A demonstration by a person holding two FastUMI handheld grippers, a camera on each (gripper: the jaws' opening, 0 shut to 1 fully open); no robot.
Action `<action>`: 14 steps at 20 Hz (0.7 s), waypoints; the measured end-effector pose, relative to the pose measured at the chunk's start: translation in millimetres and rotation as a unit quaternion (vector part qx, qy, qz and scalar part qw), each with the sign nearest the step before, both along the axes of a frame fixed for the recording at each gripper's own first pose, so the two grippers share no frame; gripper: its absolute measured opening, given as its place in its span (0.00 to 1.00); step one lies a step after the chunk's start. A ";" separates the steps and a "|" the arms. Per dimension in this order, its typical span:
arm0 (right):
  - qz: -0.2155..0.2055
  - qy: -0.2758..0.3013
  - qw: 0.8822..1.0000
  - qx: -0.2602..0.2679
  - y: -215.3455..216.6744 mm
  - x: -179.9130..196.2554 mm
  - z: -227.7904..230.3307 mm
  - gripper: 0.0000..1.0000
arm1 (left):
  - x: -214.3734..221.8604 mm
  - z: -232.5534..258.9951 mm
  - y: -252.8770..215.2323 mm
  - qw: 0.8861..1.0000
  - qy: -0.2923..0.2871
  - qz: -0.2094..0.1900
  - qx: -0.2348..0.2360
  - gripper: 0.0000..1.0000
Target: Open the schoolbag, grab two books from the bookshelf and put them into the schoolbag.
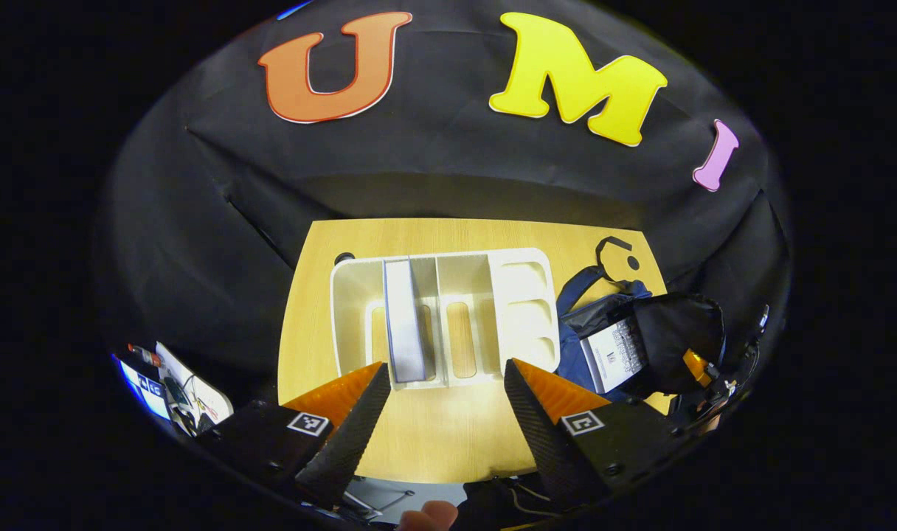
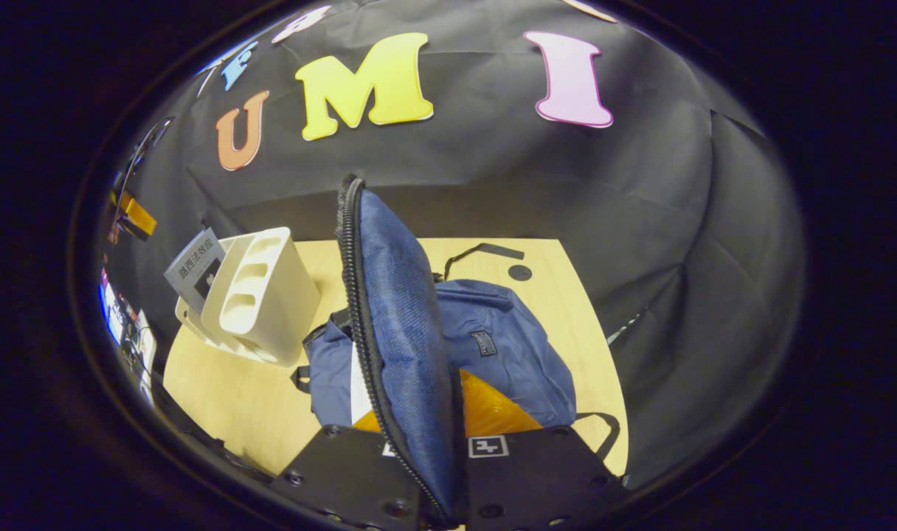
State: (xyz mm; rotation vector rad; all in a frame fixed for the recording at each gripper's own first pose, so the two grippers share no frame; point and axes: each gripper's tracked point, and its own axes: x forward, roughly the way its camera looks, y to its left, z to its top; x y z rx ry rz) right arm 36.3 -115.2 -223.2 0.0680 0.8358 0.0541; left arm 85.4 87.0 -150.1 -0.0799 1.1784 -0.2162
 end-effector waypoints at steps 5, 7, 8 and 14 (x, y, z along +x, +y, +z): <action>-0.016 0.005 1.000 0.004 2.3 -1.6 -1.9 0.04 | 20.4 -36.1 15.3 0.997 0.073 -0.004 -0.004 0.98; -0.021 0.007 1.000 0.004 3.7 -1.8 -2.4 0.04 | 22.8 -51.7 14.7 0.994 0.111 0.001 -0.013 0.98; -0.024 0.007 1.000 0.004 3.8 -2.5 -2.4 0.04 | 25.4 -61.3 17.1 0.992 0.124 0.004 -0.010 0.98; -0.034 0.016 0.999 -0.001 7.7 -4.4 -10.6 0.04 | 27.8 -114.3 21.5 0.981 0.193 0.001 0.004 1.00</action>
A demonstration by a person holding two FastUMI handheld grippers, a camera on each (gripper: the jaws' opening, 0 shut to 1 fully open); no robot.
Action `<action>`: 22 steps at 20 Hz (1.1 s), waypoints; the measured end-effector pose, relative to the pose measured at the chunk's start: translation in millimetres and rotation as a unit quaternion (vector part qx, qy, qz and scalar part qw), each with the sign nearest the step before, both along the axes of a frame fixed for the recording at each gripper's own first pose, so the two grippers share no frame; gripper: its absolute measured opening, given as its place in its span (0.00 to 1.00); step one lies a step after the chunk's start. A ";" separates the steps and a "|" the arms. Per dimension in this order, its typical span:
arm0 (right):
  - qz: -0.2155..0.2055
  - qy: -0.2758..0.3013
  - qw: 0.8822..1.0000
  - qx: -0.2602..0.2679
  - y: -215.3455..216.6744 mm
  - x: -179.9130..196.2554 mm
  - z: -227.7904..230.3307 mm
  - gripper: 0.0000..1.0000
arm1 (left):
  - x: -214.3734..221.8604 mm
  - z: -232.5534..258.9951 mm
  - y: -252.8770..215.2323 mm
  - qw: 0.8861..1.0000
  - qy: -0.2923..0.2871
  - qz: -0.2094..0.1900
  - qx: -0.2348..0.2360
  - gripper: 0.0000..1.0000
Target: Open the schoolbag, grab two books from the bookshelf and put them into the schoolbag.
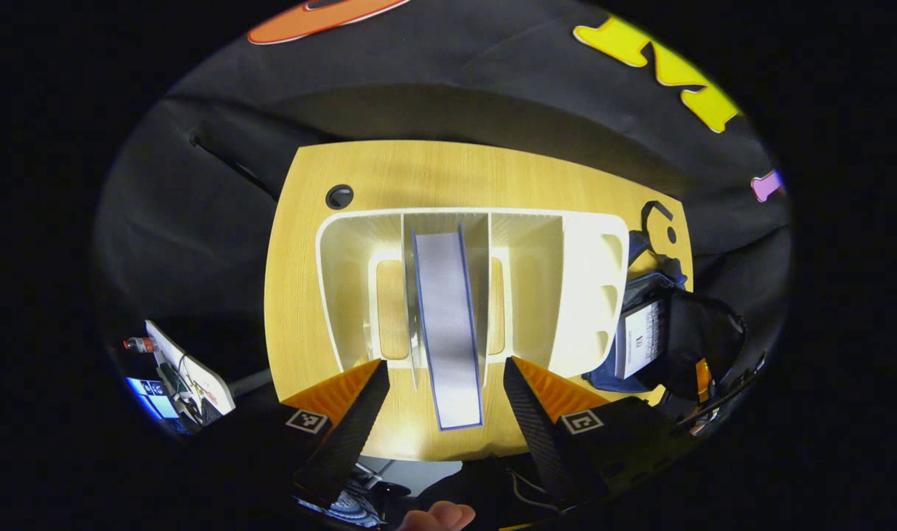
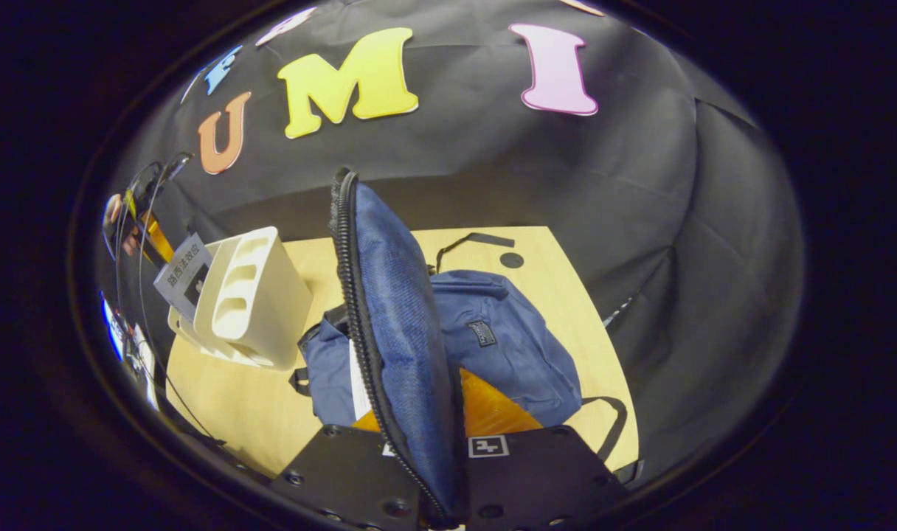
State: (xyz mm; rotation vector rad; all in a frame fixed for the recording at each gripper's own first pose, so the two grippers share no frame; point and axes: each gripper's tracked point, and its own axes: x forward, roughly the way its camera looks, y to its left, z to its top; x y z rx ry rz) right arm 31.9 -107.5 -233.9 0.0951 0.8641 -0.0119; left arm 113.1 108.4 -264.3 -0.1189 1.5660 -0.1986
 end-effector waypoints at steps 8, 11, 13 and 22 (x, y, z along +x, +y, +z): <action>0.000 0.007 1.000 -0.006 -0.7 2.3 -7.5 0.04 | -10.3 -45.5 -3.4 0.999 0.042 0.007 0.011 0.94; -0.003 0.007 1.000 -0.005 -4.0 2.3 -7.1 0.04 | -8.6 -51.4 -5.0 0.999 0.041 0.003 0.018 0.87; -0.004 0.008 1.000 -0.001 -5.8 2.0 -8.0 0.03 | -7.2 -54.4 -1.5 0.999 0.041 0.001 0.035 0.78; -0.004 0.005 1.000 0.009 -11.1 1.8 -8.6 0.03 | -10.5 -64.0 -7.5 0.997 0.053 0.036 0.031 0.47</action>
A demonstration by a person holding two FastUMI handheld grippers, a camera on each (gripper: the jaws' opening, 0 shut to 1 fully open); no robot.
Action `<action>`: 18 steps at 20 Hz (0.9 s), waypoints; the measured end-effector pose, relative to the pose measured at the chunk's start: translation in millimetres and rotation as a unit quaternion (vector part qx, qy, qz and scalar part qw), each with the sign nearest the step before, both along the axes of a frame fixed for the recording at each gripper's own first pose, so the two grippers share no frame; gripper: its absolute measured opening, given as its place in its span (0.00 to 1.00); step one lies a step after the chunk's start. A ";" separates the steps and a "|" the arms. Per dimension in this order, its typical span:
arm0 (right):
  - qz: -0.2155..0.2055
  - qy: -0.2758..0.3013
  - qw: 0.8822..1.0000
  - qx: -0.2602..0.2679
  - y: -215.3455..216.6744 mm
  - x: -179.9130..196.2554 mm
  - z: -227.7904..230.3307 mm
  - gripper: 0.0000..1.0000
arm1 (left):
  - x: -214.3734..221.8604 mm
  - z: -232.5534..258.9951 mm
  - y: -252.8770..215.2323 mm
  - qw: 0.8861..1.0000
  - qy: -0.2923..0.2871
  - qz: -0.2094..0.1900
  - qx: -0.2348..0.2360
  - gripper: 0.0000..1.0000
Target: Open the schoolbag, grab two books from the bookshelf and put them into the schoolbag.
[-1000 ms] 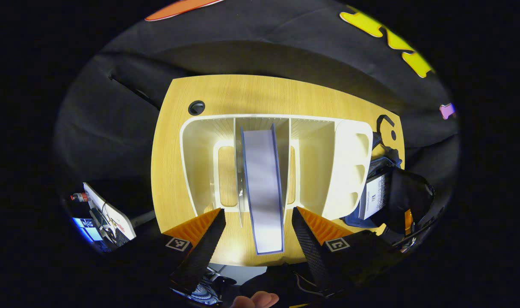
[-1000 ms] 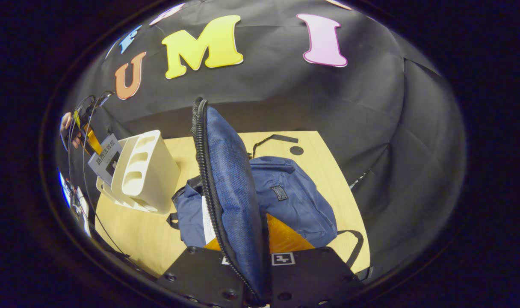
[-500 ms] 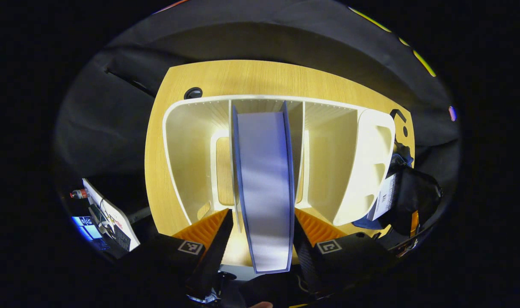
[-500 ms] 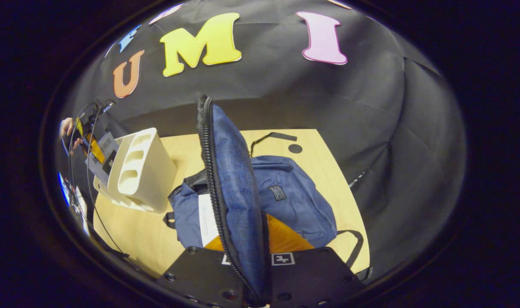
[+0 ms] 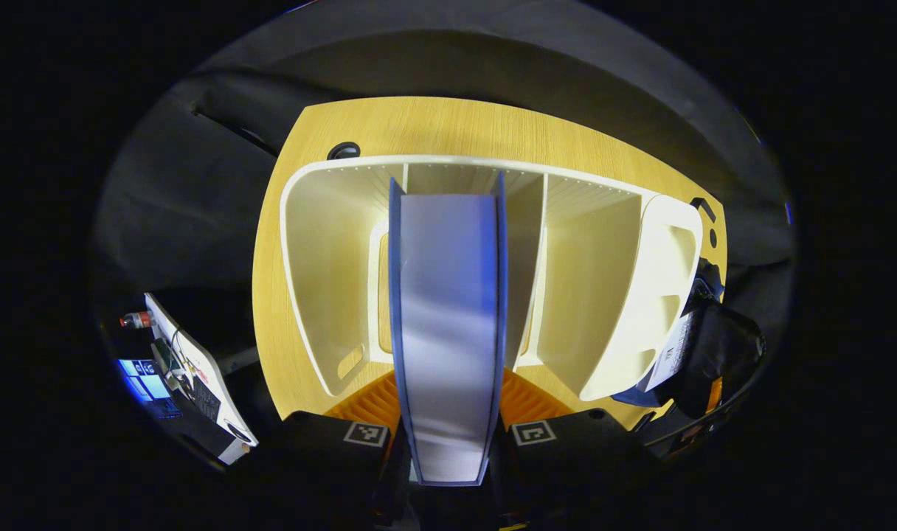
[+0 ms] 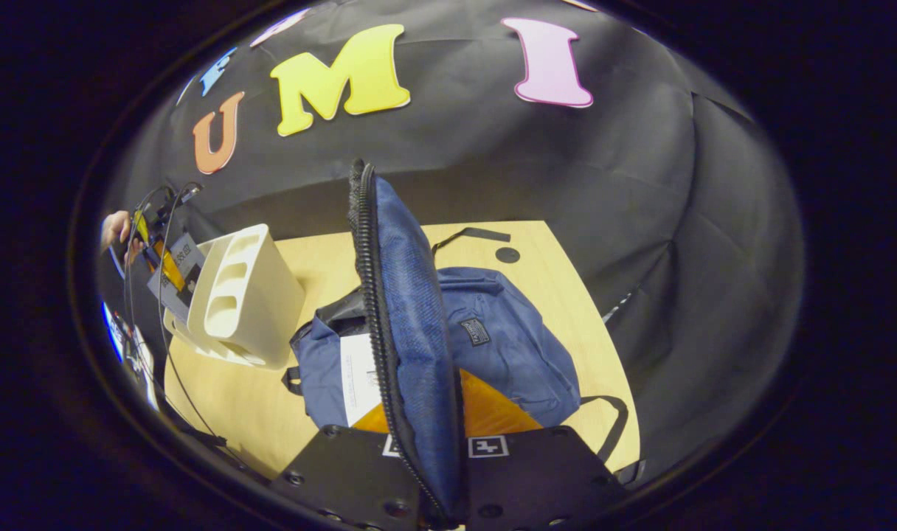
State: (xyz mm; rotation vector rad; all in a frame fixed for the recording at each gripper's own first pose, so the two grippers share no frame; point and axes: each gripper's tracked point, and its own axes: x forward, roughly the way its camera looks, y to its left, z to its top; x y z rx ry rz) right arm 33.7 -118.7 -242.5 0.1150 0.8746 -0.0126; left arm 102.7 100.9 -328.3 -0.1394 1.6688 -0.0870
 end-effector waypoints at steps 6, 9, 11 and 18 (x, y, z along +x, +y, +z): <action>0.012 -0.001 1.000 0.004 -0.7 0.8 -0.8 0.03 | -9.2 23.0 11.7 1.000 -0.022 0.009 0.000 0.43; 0.019 -0.002 1.000 0.008 0.5 0.6 -2.1 0.03 | -23.4 54.2 18.1 0.999 -0.049 0.009 -0.013 0.42; 0.022 -0.003 1.000 0.010 0.4 1.2 -1.5 0.03 | -35.9 79.9 25.8 0.998 -0.066 0.008 -0.018 0.43; 0.018 -0.008 1.000 0.022 -4.6 1.3 1.8 0.03 | -71.3 168.5 56.7 0.989 -0.125 0.042 -0.063 0.42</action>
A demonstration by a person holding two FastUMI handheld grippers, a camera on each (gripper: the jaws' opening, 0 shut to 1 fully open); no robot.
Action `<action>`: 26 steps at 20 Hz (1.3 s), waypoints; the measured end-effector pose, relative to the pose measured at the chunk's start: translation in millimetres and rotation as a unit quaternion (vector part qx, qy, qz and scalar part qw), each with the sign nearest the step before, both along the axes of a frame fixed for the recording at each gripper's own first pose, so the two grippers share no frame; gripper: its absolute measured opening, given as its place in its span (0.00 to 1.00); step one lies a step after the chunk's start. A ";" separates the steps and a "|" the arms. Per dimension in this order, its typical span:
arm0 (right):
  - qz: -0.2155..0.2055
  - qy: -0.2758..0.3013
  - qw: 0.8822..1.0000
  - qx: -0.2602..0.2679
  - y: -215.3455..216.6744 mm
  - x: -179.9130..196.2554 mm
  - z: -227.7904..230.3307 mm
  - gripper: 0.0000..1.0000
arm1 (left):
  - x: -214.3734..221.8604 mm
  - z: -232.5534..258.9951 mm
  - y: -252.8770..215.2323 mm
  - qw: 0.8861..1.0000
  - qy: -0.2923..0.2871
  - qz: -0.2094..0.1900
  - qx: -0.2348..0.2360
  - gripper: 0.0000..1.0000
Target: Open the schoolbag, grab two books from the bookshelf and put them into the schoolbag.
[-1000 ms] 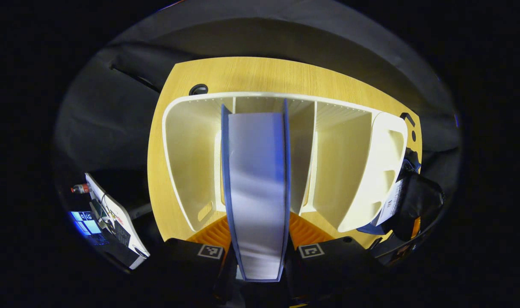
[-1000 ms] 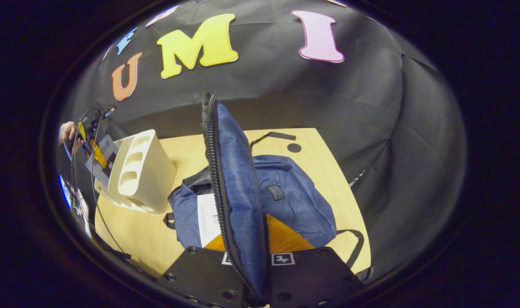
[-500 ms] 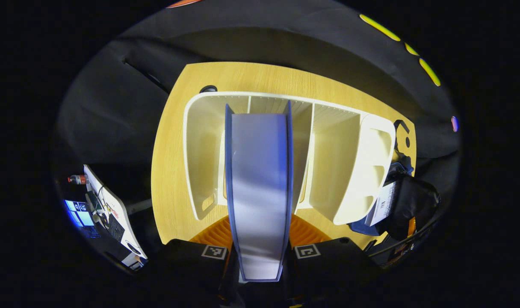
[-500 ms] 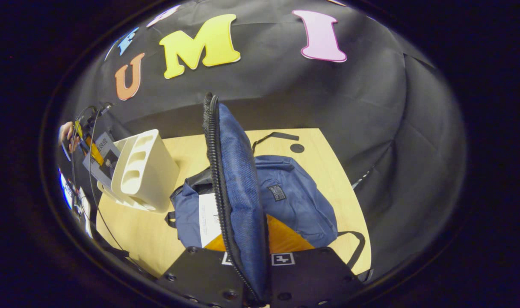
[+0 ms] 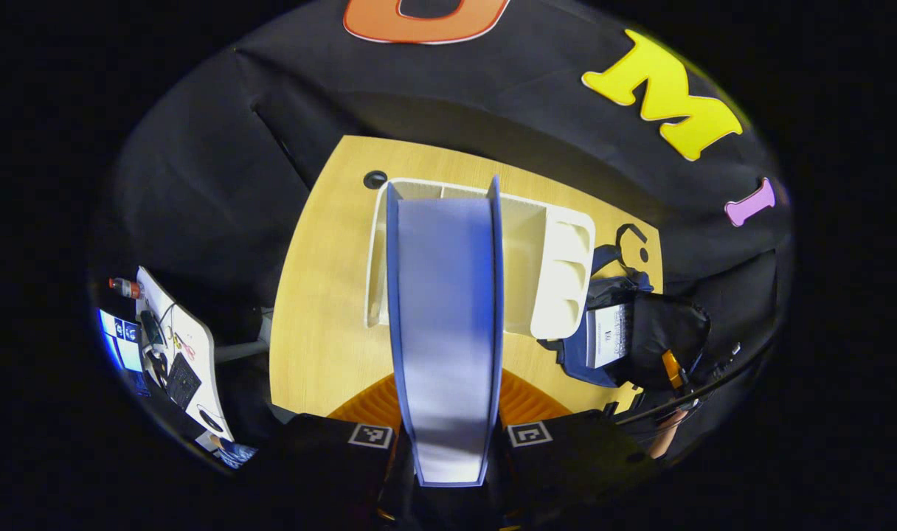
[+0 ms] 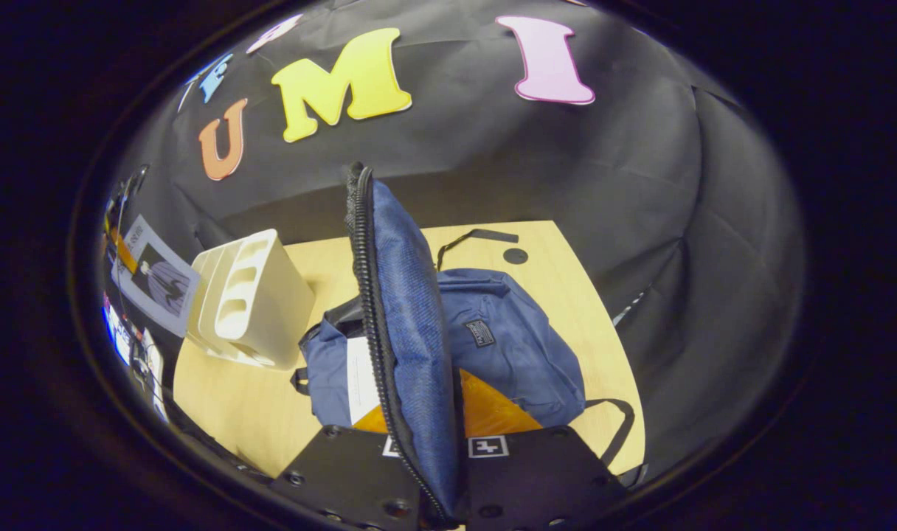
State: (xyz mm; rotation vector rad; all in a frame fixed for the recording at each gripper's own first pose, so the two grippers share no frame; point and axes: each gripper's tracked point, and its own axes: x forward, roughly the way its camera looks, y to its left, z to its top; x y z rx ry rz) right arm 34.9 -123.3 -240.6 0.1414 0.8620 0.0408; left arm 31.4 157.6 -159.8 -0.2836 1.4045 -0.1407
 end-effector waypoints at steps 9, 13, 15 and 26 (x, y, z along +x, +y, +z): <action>0.001 -0.003 1.000 0.004 0.7 -3.5 1.6 0.03 | -28.2 57.3 -70.8 0.982 -0.046 0.017 -0.182 0.42; 0.002 -0.004 1.000 0.001 -0.3 -5.6 2.3 0.03 | -20.1 65.0 -125.4 0.961 -0.084 0.006 -0.262 0.42; 0.002 -0.006 1.000 -0.001 -0.7 -5.6 3.8 0.04 | -22.6 64.6 -151.2 0.952 -0.095 -0.007 -0.289 0.42; 0.001 -0.007 1.000 0.003 -6.9 -6.2 5.1 0.03 | -52.4 -0.5 -293.9 0.946 -0.058 -0.048 -0.317 0.42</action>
